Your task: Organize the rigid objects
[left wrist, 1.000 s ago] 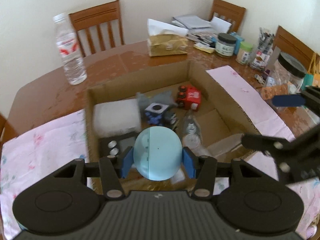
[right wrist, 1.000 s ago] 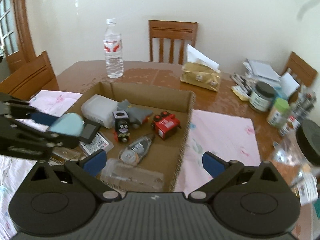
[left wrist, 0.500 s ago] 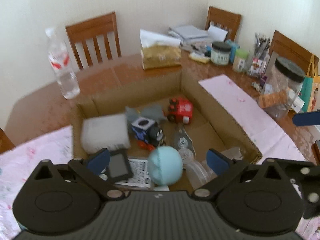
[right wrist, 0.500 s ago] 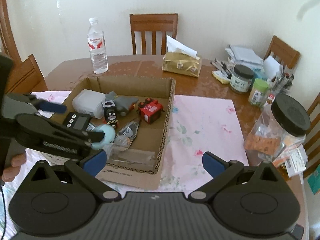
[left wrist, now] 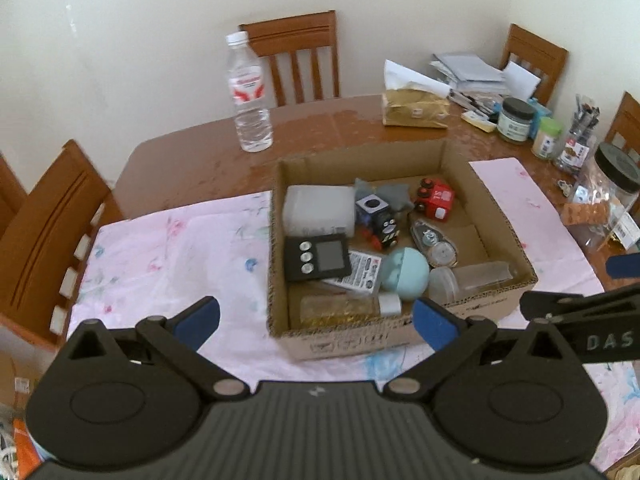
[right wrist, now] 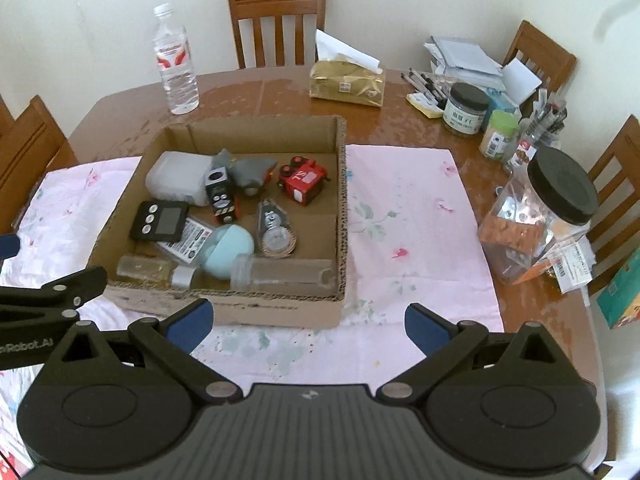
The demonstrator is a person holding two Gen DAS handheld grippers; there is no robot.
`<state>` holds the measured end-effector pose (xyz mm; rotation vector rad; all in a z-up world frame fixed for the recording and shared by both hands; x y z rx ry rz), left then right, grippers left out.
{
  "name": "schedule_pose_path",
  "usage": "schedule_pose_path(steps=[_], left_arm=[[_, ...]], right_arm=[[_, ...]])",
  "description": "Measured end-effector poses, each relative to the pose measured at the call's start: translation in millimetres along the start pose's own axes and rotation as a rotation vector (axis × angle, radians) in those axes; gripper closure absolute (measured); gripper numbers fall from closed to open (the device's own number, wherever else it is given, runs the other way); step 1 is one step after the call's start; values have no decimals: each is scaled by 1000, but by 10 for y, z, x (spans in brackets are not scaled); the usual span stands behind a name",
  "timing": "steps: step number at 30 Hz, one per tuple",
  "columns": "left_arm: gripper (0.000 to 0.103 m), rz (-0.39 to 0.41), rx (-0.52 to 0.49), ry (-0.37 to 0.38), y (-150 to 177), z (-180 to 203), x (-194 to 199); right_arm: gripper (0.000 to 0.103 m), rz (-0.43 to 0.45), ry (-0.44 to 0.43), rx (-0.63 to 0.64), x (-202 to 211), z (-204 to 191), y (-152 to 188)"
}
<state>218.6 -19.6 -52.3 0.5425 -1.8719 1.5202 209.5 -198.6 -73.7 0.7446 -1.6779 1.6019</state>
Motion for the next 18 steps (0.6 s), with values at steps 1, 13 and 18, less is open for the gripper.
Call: schedule_pose_path(steps=[1, 13, 18], left_arm=[[1, 0, 3, -10, 6, -22, 37], [1, -8, 40, -50, 16, -97, 189], [1, -10, 46, -45, 14, -75, 188]], right_arm=[[0, 0, 1, 4, 17, -26, 2], [0, 10, 8, -17, 105, -45, -23], [0, 17, 13, -24, 126, -20, -37]])
Point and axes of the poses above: each gripper's, at about its wrist camera, not at the fingertips, and x roughly against the way its jaws point, z to its right, y to its underside, the point moved 9 cm from there along -x, roughly the way its jaws point, and after that the axes turned 5 degrees about z, right-handed, at the moved point
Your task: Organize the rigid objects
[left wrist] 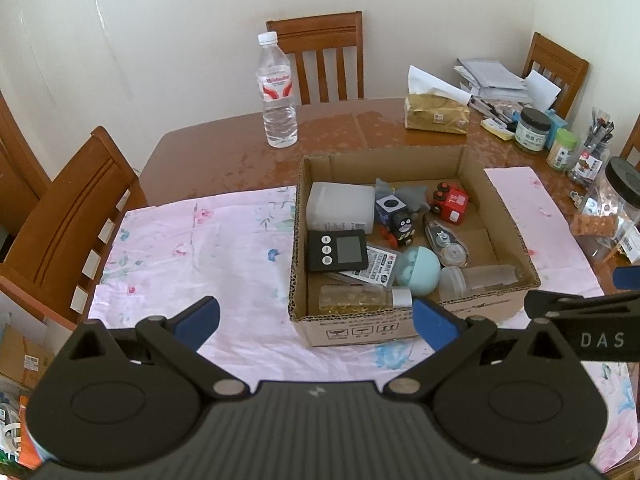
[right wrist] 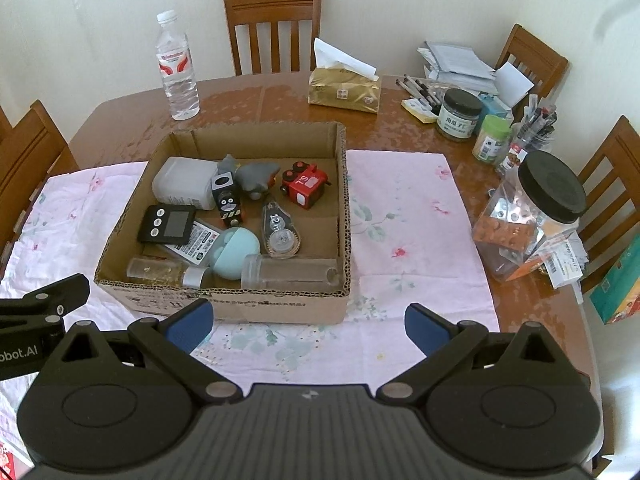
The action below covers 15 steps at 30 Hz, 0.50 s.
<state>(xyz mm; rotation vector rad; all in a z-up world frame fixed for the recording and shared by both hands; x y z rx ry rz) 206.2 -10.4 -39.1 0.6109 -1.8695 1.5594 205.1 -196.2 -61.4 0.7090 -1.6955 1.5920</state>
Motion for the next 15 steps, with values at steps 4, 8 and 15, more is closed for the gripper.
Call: schedule_pose_path(steps=[4, 8, 15], left_arm=[[1, -7, 3, 0, 7, 6, -7], [1, -11, 4, -5, 17, -1, -17], [1, -11, 12, 0, 22, -14, -17]], right_arm=[[0, 4, 2, -3, 10, 12, -3], [0, 5, 1, -6, 16, 16, -7], [0, 7, 0, -7, 29, 12, -13]])
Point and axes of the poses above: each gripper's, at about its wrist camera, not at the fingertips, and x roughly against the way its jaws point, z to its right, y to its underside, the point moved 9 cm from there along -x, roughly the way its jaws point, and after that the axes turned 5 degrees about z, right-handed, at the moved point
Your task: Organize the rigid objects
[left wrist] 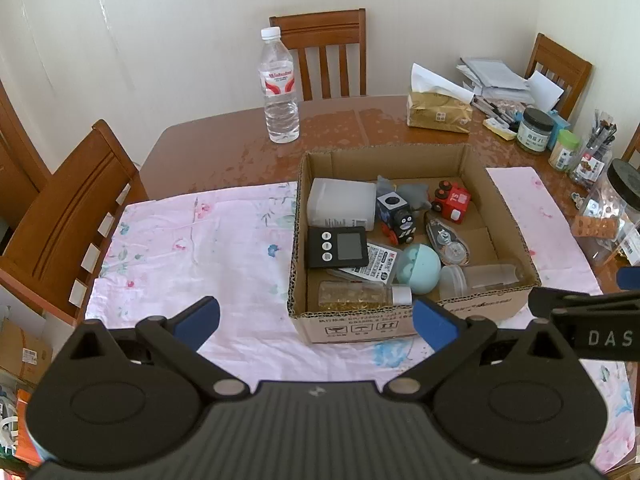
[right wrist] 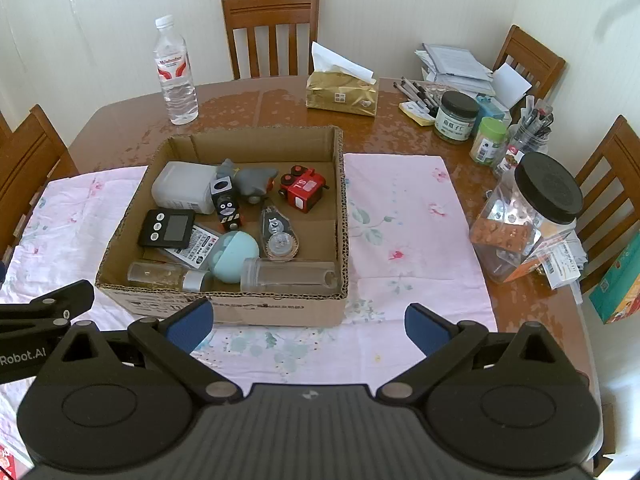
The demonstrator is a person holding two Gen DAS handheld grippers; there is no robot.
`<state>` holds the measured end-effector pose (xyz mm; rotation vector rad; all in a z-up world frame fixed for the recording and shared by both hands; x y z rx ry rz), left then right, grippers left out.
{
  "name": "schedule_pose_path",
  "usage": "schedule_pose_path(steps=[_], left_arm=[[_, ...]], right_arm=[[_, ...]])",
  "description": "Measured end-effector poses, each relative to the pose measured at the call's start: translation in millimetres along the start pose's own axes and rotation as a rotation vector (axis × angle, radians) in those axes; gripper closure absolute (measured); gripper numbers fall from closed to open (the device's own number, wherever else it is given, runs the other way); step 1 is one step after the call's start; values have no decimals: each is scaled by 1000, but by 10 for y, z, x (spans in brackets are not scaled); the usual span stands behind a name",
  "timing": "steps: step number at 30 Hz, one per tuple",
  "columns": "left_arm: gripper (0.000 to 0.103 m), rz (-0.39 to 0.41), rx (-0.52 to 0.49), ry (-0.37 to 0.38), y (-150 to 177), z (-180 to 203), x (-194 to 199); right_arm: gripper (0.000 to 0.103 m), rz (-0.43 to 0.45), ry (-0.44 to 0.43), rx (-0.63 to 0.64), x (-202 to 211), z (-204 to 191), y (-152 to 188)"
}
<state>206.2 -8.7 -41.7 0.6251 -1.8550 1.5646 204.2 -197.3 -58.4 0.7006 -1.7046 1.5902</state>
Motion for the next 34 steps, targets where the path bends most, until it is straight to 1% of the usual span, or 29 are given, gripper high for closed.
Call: schedule_pose_path(steps=[7, 34], left_arm=[[1, -4, 3, -10, 6, -3, -13], [1, -10, 13, -7, 9, 14, 11]], right_arm=[[0, 7, 3, 1, 21, -15, -23], [0, 16, 14, 3, 53, -1, -30]])
Point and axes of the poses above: each gripper's, at about its wrist camera, not at the fingertips, and x roughly against the way its jaws point, z to its right, y to its underside, the point moved 9 cm from there along -x, roughly the way its jaws point, and after that the axes turned 5 degrees about z, right-handed, at the moved point
